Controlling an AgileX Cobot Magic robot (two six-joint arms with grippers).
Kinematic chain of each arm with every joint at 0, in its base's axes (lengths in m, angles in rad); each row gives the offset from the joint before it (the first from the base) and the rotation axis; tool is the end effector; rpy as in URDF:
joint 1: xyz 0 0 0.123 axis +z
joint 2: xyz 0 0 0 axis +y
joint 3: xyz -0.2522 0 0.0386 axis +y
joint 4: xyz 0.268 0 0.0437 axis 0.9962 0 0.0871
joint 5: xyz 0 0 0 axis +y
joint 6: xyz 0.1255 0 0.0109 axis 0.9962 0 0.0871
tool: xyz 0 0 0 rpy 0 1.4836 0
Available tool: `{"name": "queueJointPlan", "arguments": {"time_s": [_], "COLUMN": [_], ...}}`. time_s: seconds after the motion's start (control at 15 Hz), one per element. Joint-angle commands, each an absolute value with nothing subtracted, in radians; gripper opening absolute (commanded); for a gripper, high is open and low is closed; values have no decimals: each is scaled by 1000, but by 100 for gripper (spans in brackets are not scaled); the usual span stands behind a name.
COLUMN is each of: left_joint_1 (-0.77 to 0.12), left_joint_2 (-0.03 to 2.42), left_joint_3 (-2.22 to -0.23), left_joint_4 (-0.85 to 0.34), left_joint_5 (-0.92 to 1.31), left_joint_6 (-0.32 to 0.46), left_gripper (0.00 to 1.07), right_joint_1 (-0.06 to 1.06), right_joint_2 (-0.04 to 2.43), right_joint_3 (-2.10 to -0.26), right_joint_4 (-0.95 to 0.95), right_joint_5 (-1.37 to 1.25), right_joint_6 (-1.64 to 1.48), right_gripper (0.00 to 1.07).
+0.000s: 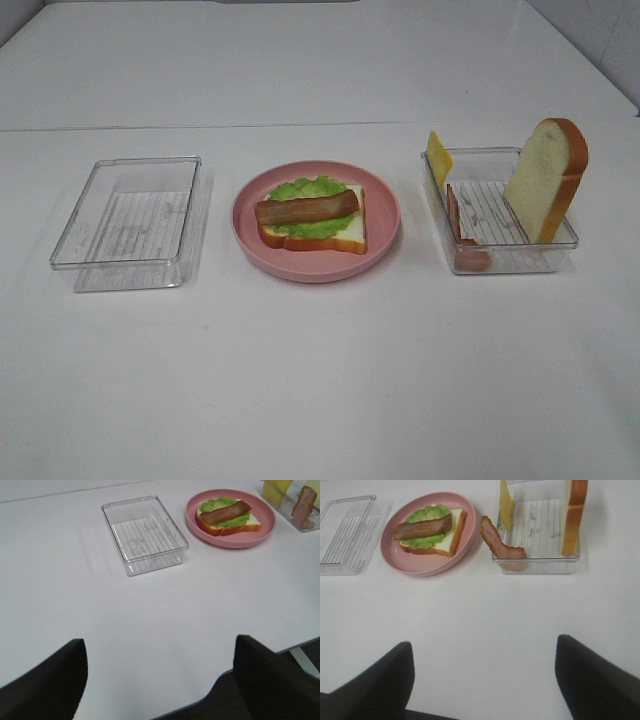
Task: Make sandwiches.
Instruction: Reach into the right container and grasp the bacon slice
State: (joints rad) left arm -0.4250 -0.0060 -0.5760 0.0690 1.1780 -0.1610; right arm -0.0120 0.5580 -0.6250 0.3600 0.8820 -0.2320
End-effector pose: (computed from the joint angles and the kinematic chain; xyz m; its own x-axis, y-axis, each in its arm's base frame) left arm 0.0555 -0.0163 0.2827 -0.4875 0.0737 -0.8700 0.2981 0.9506 -0.0865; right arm 0.1644 0.0323 0.2731 -0.6410 0.0104 -0.7675 -0.1955 0.9647 0.1764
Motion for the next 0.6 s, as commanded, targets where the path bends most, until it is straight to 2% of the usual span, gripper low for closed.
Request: {"name": "queueJointPlan", "arguments": {"time_s": [0.07,0.47,0.6], "left_joint_1": [-426,-426,-426], "left_joint_2": [-15,-14,-14], "left_joint_3": [-537,-503,-503], "left_joint_4": [64,60,67], "left_joint_5": [1125,1054,1054], "left_joint_6": [-163,-162,-159], "left_gripper": [77,77,77], "right_joint_1": [-17,-16,-16], "right_joint_2": [801,1308,1450], "right_joint_3": [-739,-1063,-1167], "right_joint_4": [426,446,447], "right_joint_5": [871,963,995], "right_joint_6": [-326,-368,-367], "right_gripper": [73,66,60]}}
